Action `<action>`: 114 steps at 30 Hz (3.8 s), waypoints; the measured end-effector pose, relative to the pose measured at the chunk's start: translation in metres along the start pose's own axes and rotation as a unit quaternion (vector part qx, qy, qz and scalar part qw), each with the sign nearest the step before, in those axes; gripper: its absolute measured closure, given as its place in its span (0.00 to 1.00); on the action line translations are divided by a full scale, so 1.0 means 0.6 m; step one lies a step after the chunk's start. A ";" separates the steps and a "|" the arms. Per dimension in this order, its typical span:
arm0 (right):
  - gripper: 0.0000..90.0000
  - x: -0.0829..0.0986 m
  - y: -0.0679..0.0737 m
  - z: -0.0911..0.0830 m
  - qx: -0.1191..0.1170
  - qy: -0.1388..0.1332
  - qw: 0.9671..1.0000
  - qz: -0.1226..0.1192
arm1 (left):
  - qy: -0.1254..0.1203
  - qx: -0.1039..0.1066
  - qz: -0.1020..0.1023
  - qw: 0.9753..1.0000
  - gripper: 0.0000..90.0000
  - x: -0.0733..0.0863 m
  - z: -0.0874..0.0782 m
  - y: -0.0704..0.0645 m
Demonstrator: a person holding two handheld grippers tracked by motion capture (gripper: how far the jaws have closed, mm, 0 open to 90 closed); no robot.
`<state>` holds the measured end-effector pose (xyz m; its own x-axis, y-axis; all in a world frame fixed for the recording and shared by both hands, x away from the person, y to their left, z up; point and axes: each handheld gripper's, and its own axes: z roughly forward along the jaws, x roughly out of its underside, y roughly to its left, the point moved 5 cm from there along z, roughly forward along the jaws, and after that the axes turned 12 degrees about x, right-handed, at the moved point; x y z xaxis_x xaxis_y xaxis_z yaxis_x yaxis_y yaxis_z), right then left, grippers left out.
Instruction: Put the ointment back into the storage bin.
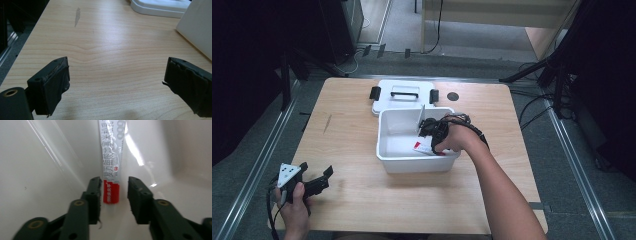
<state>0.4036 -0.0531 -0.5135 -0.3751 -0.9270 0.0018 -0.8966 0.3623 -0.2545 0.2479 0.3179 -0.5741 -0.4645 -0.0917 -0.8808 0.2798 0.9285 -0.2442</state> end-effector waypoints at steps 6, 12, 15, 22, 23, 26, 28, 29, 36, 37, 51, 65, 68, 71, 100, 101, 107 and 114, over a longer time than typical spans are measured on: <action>0.52 -0.003 0.000 -0.004 0.018 -0.014 1.000 0.001 | 0.000 0.000 0.000 1.000 0.08 0.000 0.000 0.000; 0.77 -0.004 0.000 -0.009 0.007 -0.020 1.000 -0.003 | 0.001 0.001 -0.001 1.000 0.08 0.000 0.000 0.000; 0.83 -0.004 -0.001 -0.015 -0.003 -0.025 1.000 0.001 | 0.001 0.001 -0.002 1.000 0.08 0.000 0.000 0.000; 0.82 0.001 -0.004 -0.030 -0.009 -0.032 0.999 0.010 | 0.001 0.001 -0.002 1.000 0.08 0.000 0.000 0.000; 0.81 0.001 -0.005 -0.032 -0.008 -0.033 0.999 0.010 | 0.001 0.001 -0.002 1.000 0.08 0.000 0.000 0.000; 0.79 0.005 -0.006 -0.039 -0.009 -0.037 0.999 0.012 | 0.001 0.001 -0.002 1.000 0.08 0.000 0.000 0.000; 0.77 0.006 -0.006 -0.044 -0.013 -0.041 0.999 0.016 | 0.001 0.001 -0.002 1.000 0.08 0.000 0.000 0.000; 0.75 0.008 -0.006 -0.047 -0.013 -0.041 0.999 0.017 | 0.001 0.001 -0.002 1.000 0.08 0.000 0.000 0.000; 0.13 0.012 -0.013 -0.067 0.007 -0.048 0.998 0.042 | 0.000 0.001 -0.003 1.000 0.08 0.000 0.000 0.000; 0.11 0.011 -0.015 -0.071 0.003 -0.056 0.997 0.048 | 0.000 0.001 -0.003 1.000 0.08 0.000 0.000 0.000; 0.08 0.023 -0.031 -0.113 0.014 -0.085 0.994 0.069 | -0.001 0.001 -0.002 1.000 0.08 0.000 0.001 0.000; 0.07 0.061 -0.046 -0.136 0.033 -0.094 0.991 0.091 | 0.000 0.000 0.000 1.000 0.08 0.000 0.001 -0.001; 0.05 0.070 -0.050 -0.139 0.037 -0.092 0.990 0.102 | -0.001 0.000 0.000 1.000 0.08 0.000 0.001 -0.001; 0.00 0.078 -0.051 -0.140 0.030 -0.090 0.990 0.107 | 0.000 -0.001 0.001 1.000 0.08 0.000 0.001 -0.001; 0.00 0.198 -0.060 -0.110 0.014 -0.141 0.969 0.202 | 0.003 -0.001 0.004 1.000 0.08 0.000 0.001 -0.002; 0.00 0.203 -0.060 -0.107 0.015 -0.144 0.968 0.204 | 0.003 -0.002 0.005 1.000 0.08 0.000 0.001 -0.002; 0.00 0.234 -0.059 -0.093 0.018 -0.167 0.958 0.233 | 0.003 -0.003 0.006 1.000 0.08 0.000 0.001 -0.003; 0.00 0.275 -0.061 -0.076 0.038 -0.216 0.936 0.275 | 0.004 -0.004 0.008 1.000 0.08 0.000 0.001 -0.003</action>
<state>0.3640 -0.2149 -0.4597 -0.6309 -0.5609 -0.5361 -0.5702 0.8038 -0.1699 0.2480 0.3160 -0.5742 -0.4661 -0.0751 -0.8815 0.2798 0.9327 -0.2274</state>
